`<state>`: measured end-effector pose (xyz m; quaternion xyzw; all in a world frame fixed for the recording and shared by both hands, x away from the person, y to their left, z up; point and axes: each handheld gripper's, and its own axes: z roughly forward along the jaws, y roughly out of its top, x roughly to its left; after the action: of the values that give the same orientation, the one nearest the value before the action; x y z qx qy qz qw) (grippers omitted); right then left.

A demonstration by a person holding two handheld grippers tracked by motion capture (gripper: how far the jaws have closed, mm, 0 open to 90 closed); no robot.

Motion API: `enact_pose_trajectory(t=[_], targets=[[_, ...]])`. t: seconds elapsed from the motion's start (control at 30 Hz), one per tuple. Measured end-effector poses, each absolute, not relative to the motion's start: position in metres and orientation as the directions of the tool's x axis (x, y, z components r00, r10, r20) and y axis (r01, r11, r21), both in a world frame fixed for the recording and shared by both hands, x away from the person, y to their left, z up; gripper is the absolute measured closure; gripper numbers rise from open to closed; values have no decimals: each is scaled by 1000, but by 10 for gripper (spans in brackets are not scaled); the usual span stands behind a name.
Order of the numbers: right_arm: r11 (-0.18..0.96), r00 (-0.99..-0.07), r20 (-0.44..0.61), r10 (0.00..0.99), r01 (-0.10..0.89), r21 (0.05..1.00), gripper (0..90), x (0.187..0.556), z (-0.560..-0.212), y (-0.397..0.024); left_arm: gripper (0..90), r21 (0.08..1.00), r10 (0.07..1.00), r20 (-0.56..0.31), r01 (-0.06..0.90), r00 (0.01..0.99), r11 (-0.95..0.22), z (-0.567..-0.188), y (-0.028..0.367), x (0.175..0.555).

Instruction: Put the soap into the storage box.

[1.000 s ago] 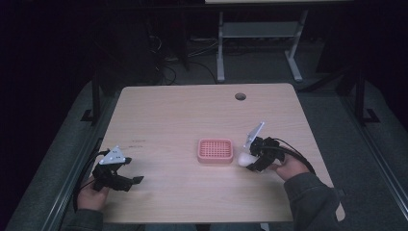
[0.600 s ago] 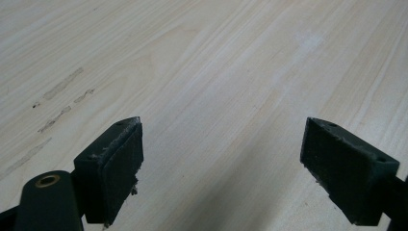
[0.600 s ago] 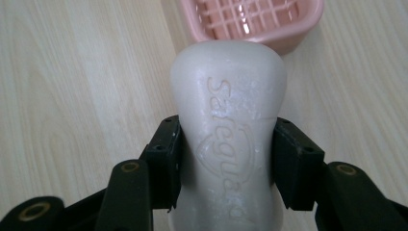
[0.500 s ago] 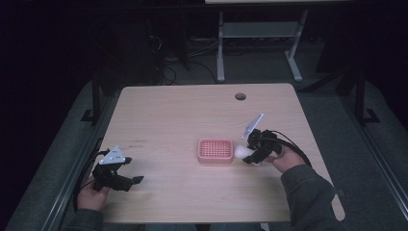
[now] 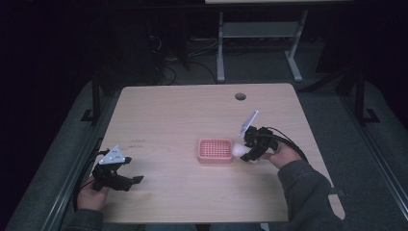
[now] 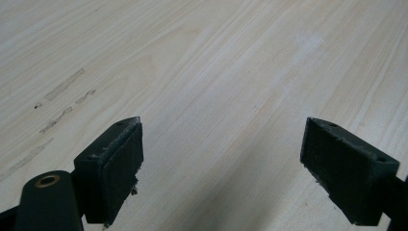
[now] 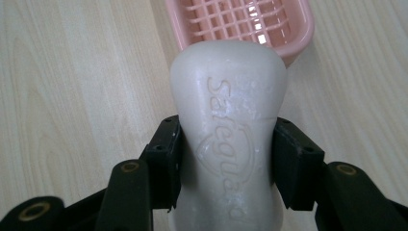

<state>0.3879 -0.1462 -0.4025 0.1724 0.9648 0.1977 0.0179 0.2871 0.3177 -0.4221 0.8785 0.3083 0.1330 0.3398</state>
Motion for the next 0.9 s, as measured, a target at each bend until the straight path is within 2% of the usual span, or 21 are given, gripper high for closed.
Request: enact_pose_trajectory(t=[0.73,0.9], targets=[[879,-960,26,280,267,395,493,404,-384,-117,149,681,633,21,453,774,-576,-422,318,288],[871,-965,24,261,246,425,493,409,-376,-109,149,680,634,22,453,773,-577,-421,318,288]])
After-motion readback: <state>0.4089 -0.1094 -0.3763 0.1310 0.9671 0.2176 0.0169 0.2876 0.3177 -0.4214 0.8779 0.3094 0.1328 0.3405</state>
